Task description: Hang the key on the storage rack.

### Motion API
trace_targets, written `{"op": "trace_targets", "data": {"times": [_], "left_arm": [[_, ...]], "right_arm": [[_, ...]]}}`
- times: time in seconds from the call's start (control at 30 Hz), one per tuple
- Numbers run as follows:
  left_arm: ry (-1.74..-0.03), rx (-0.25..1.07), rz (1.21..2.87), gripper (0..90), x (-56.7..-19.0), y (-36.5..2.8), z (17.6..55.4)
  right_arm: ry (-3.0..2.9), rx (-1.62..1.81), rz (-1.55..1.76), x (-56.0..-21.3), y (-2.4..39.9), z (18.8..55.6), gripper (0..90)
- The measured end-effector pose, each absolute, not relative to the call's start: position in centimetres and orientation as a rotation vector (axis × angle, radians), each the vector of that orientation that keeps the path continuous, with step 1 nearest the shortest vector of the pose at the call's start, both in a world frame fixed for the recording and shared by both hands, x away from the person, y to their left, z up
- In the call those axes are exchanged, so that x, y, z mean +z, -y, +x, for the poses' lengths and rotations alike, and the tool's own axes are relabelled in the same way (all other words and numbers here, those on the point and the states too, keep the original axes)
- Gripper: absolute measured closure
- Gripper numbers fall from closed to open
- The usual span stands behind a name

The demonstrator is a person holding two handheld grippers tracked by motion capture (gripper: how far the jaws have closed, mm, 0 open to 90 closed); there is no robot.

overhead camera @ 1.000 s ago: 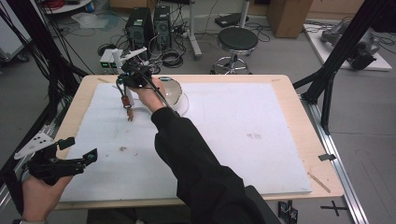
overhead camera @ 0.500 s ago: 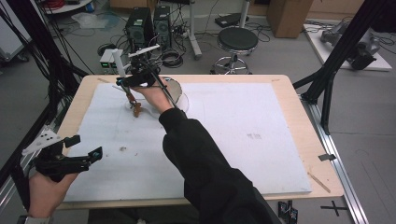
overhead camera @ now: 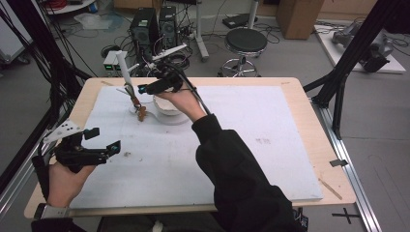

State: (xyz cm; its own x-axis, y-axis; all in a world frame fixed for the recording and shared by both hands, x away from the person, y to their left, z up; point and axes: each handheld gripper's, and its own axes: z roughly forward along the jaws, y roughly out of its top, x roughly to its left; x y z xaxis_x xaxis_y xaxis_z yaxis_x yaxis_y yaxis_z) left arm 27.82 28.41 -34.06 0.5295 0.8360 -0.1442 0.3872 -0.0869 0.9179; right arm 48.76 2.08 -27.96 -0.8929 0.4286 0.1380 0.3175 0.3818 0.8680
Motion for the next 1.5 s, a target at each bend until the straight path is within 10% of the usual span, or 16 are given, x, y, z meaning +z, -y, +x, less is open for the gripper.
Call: {"op": "trace_targets", "data": {"times": [0.93,1.5], "left_arm": [[-1.057,0.549,1.673,1.7,-32.1,-28.9,32.5],[-1.02,0.537,1.677,1.7,-31.5,-27.9,33.6]], "right_arm": [[-2.224,1.402,1.13,-30.2,26.3,41.1,10.9],[-2.142,1.472,1.244,-32.8,34.7,36.1,10.9]]}}
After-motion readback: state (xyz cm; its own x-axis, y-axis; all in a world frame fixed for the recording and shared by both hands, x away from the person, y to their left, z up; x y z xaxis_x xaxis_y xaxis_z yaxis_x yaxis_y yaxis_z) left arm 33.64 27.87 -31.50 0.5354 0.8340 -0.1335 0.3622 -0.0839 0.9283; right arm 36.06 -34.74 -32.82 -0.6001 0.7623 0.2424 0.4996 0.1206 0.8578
